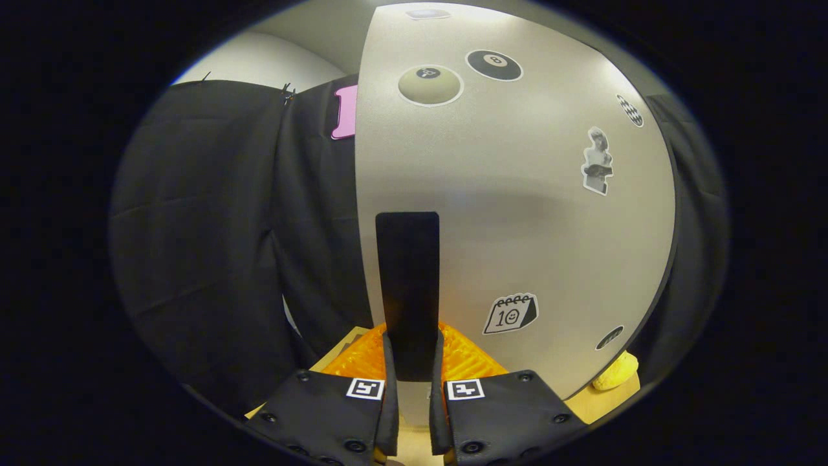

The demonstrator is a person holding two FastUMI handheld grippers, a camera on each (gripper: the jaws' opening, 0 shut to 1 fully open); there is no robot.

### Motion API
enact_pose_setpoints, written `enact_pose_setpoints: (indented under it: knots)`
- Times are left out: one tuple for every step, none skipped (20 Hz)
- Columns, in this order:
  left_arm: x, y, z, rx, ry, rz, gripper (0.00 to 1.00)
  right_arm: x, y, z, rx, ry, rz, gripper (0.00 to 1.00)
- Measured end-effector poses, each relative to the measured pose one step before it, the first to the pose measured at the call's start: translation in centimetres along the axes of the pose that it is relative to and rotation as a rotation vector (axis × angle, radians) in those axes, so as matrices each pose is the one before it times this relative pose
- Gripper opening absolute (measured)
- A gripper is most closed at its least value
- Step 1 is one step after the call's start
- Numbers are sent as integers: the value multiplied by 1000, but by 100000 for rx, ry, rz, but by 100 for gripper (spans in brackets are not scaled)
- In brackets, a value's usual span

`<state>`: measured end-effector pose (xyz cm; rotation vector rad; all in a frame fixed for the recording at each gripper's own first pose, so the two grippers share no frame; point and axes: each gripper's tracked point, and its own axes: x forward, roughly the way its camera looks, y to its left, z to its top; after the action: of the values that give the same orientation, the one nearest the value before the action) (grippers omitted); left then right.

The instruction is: Open the cabinet door with the right hand, grasp the bottle in the cabinet with the left hand and place it on the coaster, then close the cabinet door with the right hand.

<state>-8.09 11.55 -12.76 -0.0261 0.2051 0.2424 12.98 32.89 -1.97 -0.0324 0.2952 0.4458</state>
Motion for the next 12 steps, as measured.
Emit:
enact_pose_setpoints:
  knots:
    - [-380, -158, -139, 16, 300, -165, 84, -473, 39, 228, 125, -263, 1127, 21]
    - [-315, -280, -180, 81, 326, -155, 84, -406, 34, 118, -75, -396, 1148, 21]
    - [-387, -302, -37, 141, 132, -169, 84, -441, -11, 249, 42, -375, 1015, 19]
    - [-342, -334, 13, 211, -5, -239, 84, -417, -15, 44, -244, -89, 971, 22]
    - [-205, -214, 45, 255, -48, -139, 84, -383, -86, 67, -429, -62, 914, 21]
    - [-196, -222, -9, 201, -60, 5, 84, -214, 51, -173, -205, 94, 844, 21]
    - [-177, -457, -25, 11, 35, -304, 84, -297, -9, 50, 5, 5, 797, 21]
    - [-151, -375, -37, -110, 45, -451, 86, -325, 14, 50, -136, -63, 758, 21]
    - [-80, -439, -140, -25, 80, -233, 89, -224, -33, 101, -584, -257, 850, 21]
    - [-95, -304, 30, 80, 79, -312, 89, -250, -34, 128, -703, -220, 790, 21]
    - [-196, -266, -54, 185, -16, -251, 89, -338, -21, 161, -449, 104, 732, 21]
    - [-178, -215, 0, 275, -80, -132, 84, -5, -21, -199, -124, 125, 616, 21]
